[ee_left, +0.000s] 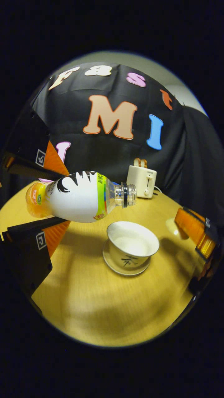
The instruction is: Open the teacup lid with one hand, grasp the water bottle and pour water into the teacup with the other hand; after pouring, place the water bottle on the coaster and then close the teacup lid.
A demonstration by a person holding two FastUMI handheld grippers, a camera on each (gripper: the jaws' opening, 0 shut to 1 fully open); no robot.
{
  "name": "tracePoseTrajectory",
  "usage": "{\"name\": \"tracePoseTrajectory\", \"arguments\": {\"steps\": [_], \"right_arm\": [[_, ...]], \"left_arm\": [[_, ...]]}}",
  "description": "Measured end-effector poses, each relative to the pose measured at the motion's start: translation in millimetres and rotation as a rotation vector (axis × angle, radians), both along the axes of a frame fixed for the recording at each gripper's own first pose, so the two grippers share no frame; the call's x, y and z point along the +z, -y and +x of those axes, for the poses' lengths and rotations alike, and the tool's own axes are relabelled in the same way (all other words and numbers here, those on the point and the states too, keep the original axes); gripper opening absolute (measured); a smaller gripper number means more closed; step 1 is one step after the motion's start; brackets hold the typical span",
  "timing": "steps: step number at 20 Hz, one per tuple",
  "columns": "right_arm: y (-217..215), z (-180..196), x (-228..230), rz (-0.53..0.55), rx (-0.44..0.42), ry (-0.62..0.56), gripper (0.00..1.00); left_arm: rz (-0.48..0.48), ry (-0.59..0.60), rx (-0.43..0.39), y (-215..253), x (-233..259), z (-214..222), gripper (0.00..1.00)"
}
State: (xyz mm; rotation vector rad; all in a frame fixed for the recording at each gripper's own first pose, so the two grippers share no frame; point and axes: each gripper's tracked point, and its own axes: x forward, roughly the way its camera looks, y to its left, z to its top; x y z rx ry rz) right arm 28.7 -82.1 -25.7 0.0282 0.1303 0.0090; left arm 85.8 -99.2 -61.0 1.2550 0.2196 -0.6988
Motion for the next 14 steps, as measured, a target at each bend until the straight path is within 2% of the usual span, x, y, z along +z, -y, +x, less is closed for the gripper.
{"name": "tracePoseTrajectory", "arguments": {"steps": [2,7,11,12,14], "right_arm": [[-0.4,0.4,-0.7,-0.002,0.001,-0.001,0.32],[0.8,0.8,0.4,0.003,-0.002,0.0,0.32],[0.9,0.3,-0.5,0.005,-0.002,-0.001,0.3],[0.4,0.6,-0.2,0.004,-0.003,-0.002,0.28],[0.8,0.1,-0.1,0.002,-0.003,-0.002,0.3]], "left_arm": [[-0.128,-0.074,0.045,5.5,-4.2,-10.1,0.61],[-0.446,-0.149,0.155,22.9,8.4,-18.1,0.6],[-0.697,-0.217,0.276,19.9,22.1,-4.9,0.6],[-0.749,-0.232,0.31,16.5,25.4,-0.1,0.6],[-0.831,-0.238,0.354,9.2,32.8,11.3,0.6]]}}
